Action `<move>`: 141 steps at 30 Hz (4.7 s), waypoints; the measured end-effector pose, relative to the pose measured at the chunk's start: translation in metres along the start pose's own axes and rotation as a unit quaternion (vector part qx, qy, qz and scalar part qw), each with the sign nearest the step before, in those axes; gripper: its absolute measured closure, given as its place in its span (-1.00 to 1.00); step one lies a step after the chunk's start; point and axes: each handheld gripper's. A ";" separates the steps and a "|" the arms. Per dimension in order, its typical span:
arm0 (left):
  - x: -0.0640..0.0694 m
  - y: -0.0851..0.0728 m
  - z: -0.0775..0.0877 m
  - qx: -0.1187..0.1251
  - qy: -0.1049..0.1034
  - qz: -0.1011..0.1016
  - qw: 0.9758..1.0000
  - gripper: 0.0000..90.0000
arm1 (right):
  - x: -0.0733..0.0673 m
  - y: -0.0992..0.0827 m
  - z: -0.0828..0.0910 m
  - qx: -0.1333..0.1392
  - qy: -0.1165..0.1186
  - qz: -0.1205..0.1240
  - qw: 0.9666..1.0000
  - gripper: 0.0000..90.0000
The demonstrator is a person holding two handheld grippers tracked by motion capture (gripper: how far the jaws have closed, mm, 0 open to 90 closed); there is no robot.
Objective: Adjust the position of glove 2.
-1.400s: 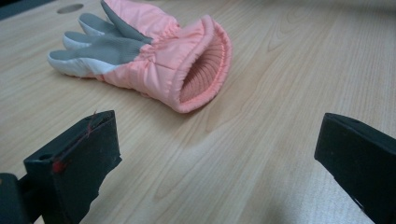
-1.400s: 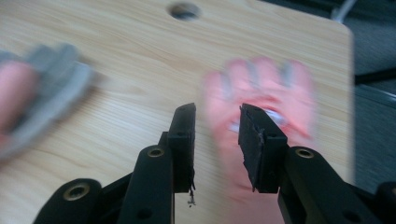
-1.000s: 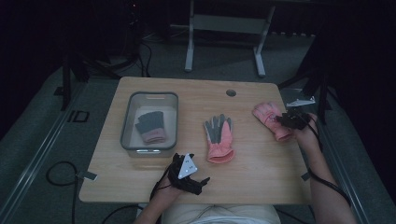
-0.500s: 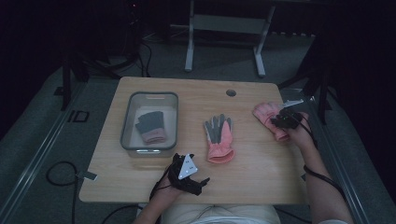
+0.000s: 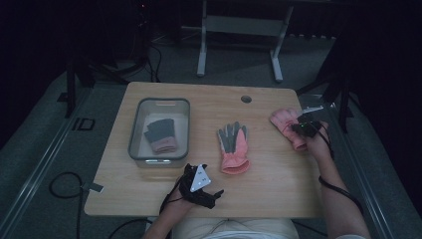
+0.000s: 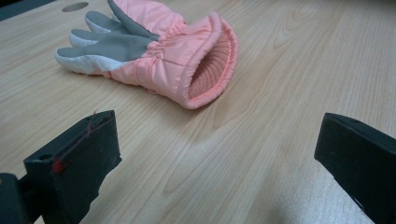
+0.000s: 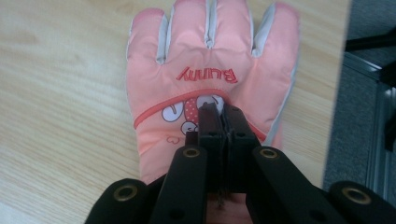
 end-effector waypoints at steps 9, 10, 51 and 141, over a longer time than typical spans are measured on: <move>0.000 0.000 0.000 -0.001 0.001 0.000 1.000 -1.00 | -0.008 0.008 0.046 0.033 -0.023 -0.066 0.997 0.96; 0.000 0.000 0.000 0.000 0.001 0.000 1.000 -1.00 | -0.011 0.009 0.053 0.037 -0.021 -0.070 0.997 0.96; 0.004 0.000 -0.004 -0.011 -0.005 -0.009 1.000 -1.00 | -0.085 -0.053 0.060 0.002 -0.046 -0.180 0.983 0.82; 0.005 0.000 -0.005 -0.028 -0.010 -0.016 0.999 -1.00 | -0.232 0.071 0.109 0.061 0.062 -0.047 0.995 0.93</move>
Point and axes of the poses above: each handheld gripper's, and its own axes: z roughly backward along the jaws, y roughly out of its top, x roughly to its right, and after that the axes turned 3 degrees about z, right-handed
